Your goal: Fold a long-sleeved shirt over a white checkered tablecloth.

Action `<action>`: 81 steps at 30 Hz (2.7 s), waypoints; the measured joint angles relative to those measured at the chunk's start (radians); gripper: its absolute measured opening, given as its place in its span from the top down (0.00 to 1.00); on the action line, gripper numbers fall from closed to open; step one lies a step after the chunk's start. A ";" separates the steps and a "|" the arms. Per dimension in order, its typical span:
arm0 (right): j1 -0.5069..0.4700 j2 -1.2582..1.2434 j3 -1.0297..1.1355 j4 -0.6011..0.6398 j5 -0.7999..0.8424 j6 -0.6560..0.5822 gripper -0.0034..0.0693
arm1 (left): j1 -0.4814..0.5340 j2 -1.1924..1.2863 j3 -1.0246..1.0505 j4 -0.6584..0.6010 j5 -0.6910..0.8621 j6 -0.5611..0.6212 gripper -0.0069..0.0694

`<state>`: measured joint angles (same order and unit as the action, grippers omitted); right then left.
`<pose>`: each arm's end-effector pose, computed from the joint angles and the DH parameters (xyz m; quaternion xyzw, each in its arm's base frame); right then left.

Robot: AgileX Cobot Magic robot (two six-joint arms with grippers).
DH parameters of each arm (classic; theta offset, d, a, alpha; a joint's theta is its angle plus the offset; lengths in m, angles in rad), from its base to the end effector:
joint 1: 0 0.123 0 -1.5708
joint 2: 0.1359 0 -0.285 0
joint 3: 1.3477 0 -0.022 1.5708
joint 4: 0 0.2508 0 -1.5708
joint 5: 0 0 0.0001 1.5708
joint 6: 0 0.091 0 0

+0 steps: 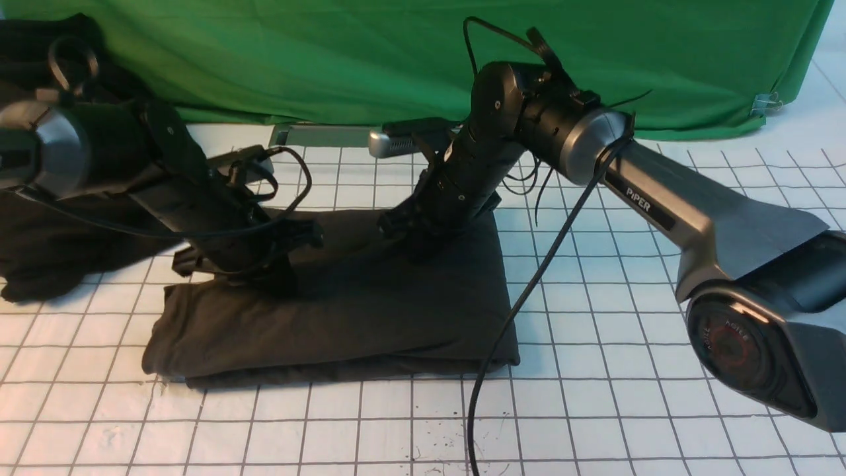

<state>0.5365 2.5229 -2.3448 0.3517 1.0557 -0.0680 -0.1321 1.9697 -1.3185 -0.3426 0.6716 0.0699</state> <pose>0.4519 0.3005 0.1763 -0.2367 0.9344 0.2105 0.1628 0.3946 -0.0716 0.1695 -0.0153 0.9781 -0.1319 0.1603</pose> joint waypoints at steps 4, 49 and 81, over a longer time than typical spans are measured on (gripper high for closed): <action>-0.029 0.000 -0.004 0.000 -0.055 0.034 0.95 | 0.010 0.000 0.000 0.050 -0.027 -0.055 0.91; -0.155 -2.451 2.043 -0.360 -1.327 0.074 0.75 | 0.048 -1.602 0.847 0.051 -0.096 -0.119 0.91; -0.155 -2.461 2.043 -0.361 -1.327 0.084 0.62 | 0.031 -1.682 0.906 0.234 -0.263 -0.019 0.91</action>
<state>0.3817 0.0619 -0.3022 -0.0093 -0.2712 0.0157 -0.1016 0.2874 -0.4121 -0.1090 0.4085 0.0511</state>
